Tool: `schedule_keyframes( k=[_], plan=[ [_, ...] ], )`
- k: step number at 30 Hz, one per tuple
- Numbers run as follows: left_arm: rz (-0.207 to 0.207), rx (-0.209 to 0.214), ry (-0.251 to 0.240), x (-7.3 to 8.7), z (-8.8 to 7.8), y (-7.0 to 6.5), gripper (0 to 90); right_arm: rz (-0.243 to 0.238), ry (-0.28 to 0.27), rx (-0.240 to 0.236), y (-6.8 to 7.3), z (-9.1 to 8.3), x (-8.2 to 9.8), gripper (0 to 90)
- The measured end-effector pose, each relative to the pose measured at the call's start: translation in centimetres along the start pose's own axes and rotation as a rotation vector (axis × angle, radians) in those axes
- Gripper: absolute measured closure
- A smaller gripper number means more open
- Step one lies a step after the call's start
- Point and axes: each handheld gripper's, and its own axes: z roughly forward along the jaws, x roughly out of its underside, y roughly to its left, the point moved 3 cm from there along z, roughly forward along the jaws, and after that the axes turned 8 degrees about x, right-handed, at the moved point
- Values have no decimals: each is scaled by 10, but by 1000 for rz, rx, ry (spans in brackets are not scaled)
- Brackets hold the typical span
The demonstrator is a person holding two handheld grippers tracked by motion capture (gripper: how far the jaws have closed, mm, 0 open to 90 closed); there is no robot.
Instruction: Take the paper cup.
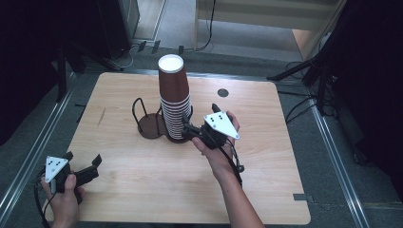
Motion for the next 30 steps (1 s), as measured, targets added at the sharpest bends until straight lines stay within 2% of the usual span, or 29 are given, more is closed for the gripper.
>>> schedule_keyframes(
  k=[4, 6, 7, 11, 17, 24, 30],
  plan=[
    [-1, 3, -2, 0, 0, 0, 0, -5, 8, -20, 9, 7, -6, 54],
    [0, 4, -2, 0, 0, 0, 0, -8, 27, -37, 13, 10, -8, 31],
    [-2, 5, -4, 0, 0, 0, 0, -7, 49, -62, 17, 13, -11, 17],
    [-3, 6, -3, 0, 0, 0, 0, -2, 52, -79, 24, 19, -15, 0],
    [-1, 7, 3, 0, 0, 0, 0, -5, 45, -84, 32, 27, -19, 0],
    [7, 9, 6, 0, 1, -1, 0, 14, 34, -82, 37, 39, -29, 0],
    [5, 12, 0, 0, 0, -1, 0, -5, 41, -76, 43, 51, -32, 0]
  ],
)
